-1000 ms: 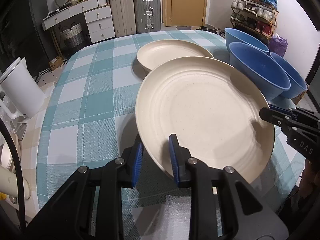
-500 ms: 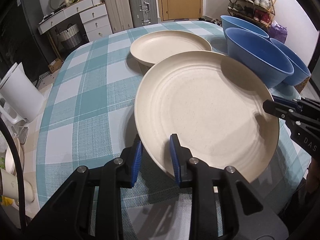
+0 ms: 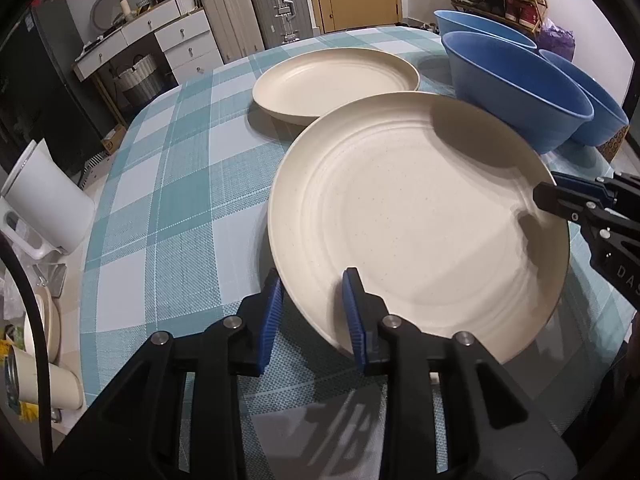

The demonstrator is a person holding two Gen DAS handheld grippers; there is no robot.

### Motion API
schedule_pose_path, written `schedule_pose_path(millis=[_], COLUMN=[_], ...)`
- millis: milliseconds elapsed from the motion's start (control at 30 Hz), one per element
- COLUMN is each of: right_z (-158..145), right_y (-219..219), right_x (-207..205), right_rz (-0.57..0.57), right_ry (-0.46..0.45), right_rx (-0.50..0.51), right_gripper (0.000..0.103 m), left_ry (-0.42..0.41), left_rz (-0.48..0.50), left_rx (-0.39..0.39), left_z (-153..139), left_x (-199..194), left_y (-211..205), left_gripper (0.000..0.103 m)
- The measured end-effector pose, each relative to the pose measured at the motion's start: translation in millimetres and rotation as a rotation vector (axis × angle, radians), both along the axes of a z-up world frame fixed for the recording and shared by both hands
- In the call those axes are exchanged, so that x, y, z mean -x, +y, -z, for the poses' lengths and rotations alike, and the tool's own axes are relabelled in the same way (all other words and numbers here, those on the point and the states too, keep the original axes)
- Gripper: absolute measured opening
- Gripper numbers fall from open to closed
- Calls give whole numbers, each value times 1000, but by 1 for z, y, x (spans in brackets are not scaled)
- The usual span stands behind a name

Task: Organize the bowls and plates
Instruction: 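Lower the plate onto the other cream plate and open both grippers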

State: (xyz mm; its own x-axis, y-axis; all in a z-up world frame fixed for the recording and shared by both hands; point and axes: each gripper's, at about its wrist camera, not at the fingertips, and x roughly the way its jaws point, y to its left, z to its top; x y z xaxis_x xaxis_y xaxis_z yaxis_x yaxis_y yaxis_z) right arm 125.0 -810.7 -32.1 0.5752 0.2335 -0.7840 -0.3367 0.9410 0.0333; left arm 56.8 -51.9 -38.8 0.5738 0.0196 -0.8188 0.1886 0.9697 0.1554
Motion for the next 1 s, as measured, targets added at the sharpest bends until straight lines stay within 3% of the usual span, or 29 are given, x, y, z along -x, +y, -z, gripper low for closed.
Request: schedule_pose_path(millis=[400, 767, 833, 933, 1000], right_z=[4, 3, 0, -8, -12], right_y=[8, 2, -2, -6, -7], right_x=[2, 4, 4, 4, 5], right_rz=[-2, -8, -5, -7, -10], right_ry=[-24, -20, -23, -28, -35], right_rx=[61, 36, 29, 15, 1], right_gripper=[17, 17, 18, 27, 36], left_ry=[-6, 19, 10, -8, -18], left_rz=[8, 0, -12, -26, -37], left_rx=[-42, 13, 20, 57, 78], left_z=[4, 2, -2, -11, -18], left_x=[0, -2, -2, 0, 1], left_y=[-6, 3, 6, 13, 17], left_gripper=[29, 31, 36, 52, 68])
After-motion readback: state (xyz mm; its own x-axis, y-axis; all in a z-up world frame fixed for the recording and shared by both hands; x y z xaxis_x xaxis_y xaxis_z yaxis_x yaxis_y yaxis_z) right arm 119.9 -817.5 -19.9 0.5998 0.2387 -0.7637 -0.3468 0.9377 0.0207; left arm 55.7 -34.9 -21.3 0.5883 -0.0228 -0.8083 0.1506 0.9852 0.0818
